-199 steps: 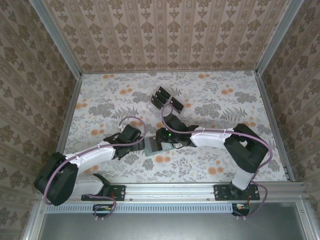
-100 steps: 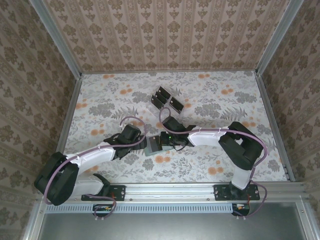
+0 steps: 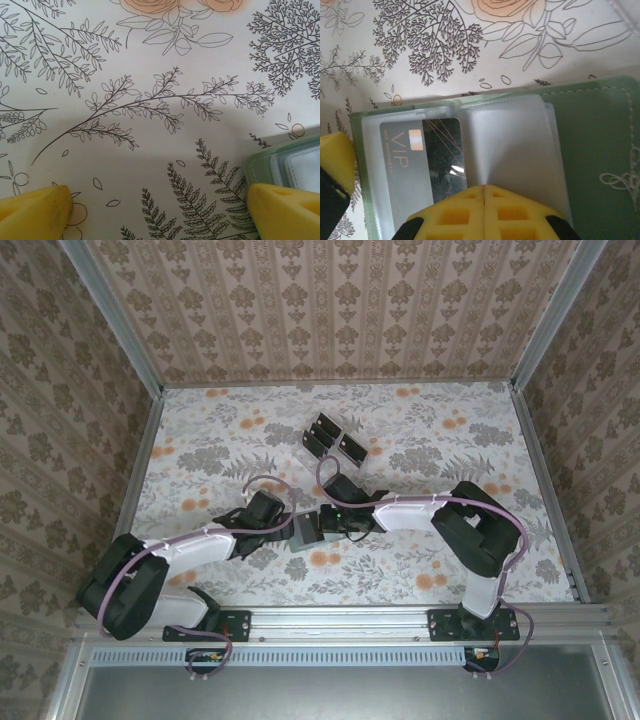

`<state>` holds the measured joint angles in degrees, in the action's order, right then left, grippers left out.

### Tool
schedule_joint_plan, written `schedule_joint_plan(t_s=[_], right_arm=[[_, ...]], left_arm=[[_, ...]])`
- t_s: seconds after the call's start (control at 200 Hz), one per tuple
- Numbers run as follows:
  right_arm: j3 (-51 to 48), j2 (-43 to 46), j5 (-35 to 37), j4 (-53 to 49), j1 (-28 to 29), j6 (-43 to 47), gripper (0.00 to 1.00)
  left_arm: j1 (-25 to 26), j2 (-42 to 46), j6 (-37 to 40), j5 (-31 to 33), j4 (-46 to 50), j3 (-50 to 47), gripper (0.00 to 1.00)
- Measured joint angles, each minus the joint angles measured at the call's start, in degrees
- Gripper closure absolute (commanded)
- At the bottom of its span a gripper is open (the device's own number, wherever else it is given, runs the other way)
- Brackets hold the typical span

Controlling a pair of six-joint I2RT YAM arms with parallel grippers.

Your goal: Put the credit cards into the card holder

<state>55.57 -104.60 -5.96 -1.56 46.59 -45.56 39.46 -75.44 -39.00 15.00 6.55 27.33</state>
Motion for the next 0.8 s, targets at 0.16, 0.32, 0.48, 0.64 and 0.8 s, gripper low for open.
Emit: schedule_joint_plan(t_s=[0.16, 0.32, 0.48, 0.64, 0.8], right_arm=[[0.8, -0.7, -0.8, 0.0, 0.1, 0.0, 0.93], [1.7, -1.6, -1.3, 0.1, 0.4, -0.7, 0.93], [2.3, -2.5, -2.1, 1.4, 1.4, -1.3, 0.94], [2.8, -2.7, -2.5, 1.3, 2.3, -1.3, 0.94], [3.1, -2.9, -2.6, 1.3, 2.4, -1.3, 0.93]], left_arm=[[0.3, -0.5, 0.0, 0.8, -0.6, -0.2, 0.00], [0.3, -0.5, 0.0, 1.1, -1.1, -0.5, 0.00], [0.4, -0.5, 0.0, 1.4, -1.6, -0.7, 0.00], [0.4, -0.5, 0.0, 1.6, -2.0, -1.0, 0.00], [0.4, -0.5, 0.0, 1.6, -2.1, -1.0, 0.00]])
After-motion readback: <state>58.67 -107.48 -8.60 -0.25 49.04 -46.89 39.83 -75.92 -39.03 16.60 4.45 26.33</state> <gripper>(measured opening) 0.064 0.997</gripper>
